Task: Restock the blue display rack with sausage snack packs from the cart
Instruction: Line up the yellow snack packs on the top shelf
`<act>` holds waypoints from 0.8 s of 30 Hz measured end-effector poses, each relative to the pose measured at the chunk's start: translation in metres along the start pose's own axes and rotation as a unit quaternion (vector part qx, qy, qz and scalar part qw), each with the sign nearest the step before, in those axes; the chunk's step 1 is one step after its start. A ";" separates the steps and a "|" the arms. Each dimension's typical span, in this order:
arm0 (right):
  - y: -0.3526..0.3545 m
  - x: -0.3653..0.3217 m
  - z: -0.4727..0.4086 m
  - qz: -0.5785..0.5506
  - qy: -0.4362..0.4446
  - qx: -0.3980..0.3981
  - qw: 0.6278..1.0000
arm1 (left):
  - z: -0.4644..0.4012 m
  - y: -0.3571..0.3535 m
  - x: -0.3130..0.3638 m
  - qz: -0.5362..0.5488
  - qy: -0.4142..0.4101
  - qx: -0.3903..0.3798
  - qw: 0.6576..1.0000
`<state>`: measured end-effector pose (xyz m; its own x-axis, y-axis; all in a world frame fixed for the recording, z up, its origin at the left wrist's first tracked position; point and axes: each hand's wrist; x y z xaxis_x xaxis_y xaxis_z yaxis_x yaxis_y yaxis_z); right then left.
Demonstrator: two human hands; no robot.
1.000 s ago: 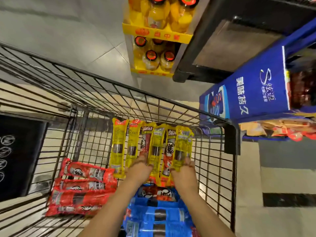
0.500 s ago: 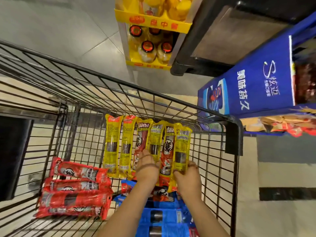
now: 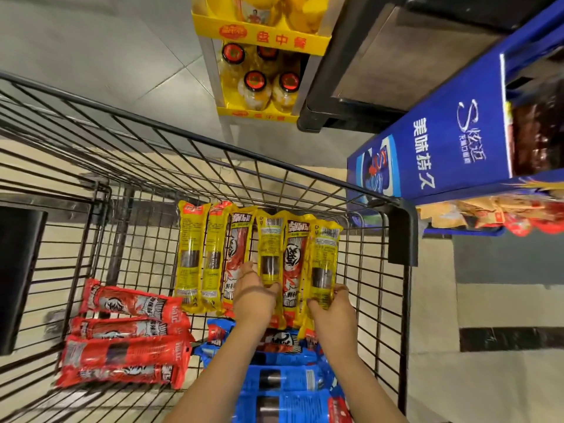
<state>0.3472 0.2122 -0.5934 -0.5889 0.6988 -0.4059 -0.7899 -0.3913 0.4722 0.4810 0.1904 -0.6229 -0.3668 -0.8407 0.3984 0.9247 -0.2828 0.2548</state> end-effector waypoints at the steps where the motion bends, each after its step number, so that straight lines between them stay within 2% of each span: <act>1: 0.000 -0.001 0.001 -0.001 0.002 0.000 1.000 | 0.003 0.001 0.000 -0.001 -0.005 0.004 1.000; 4: 0.000 -0.005 0.007 -0.004 0.008 -0.005 1.000 | 0.012 0.004 0.001 0.024 -0.026 0.017 0.999; 7: 0.004 -0.015 0.015 -0.016 0.025 -0.013 0.999 | 0.026 0.012 0.009 0.091 -0.036 -0.007 0.995; 13: 0.025 -0.041 0.056 -0.064 0.059 -0.048 0.995 | 0.091 0.050 0.012 0.132 -0.080 -0.029 0.988; 18: 0.052 -0.057 0.118 -0.164 0.087 -0.092 0.978 | 0.155 0.090 0.022 0.157 -0.126 -0.049 0.978; 24: 0.115 -0.055 0.192 -0.292 0.137 -0.063 0.944 | 0.233 0.096 0.060 0.147 -0.225 -0.088 0.959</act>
<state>0.3222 0.2438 -0.3666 -0.0552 0.6426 -0.7642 -0.9976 -0.0672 0.0155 0.5236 0.2201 -0.3695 -0.0574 -0.6221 0.7808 0.9832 -0.1709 -0.0639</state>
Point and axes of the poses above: each hand's wrist, its own z-axis away from the middle knuckle, its own y-axis out of the back of the hand, x = y × z, and after that the axes turned 13 degrees about -x, right-handed
